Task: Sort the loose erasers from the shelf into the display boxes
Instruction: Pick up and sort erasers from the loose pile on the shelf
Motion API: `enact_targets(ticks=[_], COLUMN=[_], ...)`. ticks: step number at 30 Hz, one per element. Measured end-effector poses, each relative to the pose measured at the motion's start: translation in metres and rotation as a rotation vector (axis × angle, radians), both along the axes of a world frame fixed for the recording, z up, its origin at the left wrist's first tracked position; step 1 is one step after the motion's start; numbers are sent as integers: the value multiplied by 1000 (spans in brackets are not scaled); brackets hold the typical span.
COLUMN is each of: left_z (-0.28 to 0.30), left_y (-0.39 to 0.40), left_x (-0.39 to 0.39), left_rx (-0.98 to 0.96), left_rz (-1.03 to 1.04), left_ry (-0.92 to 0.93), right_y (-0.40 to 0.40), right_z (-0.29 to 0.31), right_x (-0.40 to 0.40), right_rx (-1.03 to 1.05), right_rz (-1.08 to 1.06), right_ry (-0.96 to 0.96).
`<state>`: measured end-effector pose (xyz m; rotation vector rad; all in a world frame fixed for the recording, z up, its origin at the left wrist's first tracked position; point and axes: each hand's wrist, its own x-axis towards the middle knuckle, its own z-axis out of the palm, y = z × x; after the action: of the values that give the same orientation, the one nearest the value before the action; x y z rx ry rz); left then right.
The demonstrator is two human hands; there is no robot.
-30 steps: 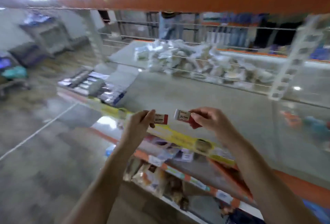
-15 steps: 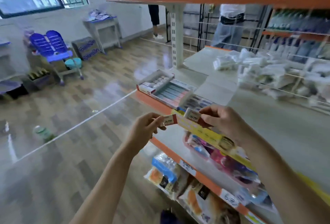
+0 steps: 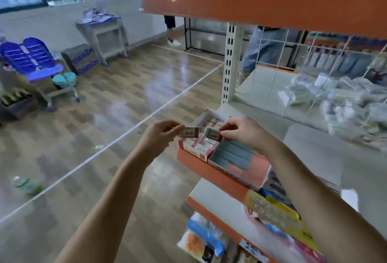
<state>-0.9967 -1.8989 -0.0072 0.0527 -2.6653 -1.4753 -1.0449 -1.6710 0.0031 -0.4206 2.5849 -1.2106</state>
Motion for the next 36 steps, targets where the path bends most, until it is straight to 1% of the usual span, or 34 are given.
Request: enact_targets(ticks=[2, 4, 9, 15, 19, 23, 27, 29, 32, 36], left_z=[-1, -3, -8, -16, -23, -25, -30, -31, -31, -30], left_y=[-7, -11, -20, -23, -19, -12, -5, -1, 0, 4], left_x=[-22, -45, -93, -134, -151, -158, -163, -164, -165, -159], left_rx=[-16, -31, -91, -195, -276, -329, -366, -361, -392, -485], left_rz=[-78, -144, -339, -568, -684, -805, -862, -884, -915, -944], left_ry=[-14, -15, -4, 4, 8, 93, 126, 137, 153, 153], right_y=[-11, -21, -37, -46, -62, -70, -77, -79, -78, -66], right_z=[-5, -12, -20, -15, -10, -9, -14, -16, -17, -16], right_x=[-9, -15, -13, -12, -8, -10, -13, -13, -8, 2], right_rx=[135, 212, 264, 412, 534, 610, 693, 700, 604, 448], right_rz=[16, 4, -80, -138, -207, -249, -266, -287, -351, -578], right_ry=[31, 29, -24, -112, -129, -136, -163, -148, -98, 46])
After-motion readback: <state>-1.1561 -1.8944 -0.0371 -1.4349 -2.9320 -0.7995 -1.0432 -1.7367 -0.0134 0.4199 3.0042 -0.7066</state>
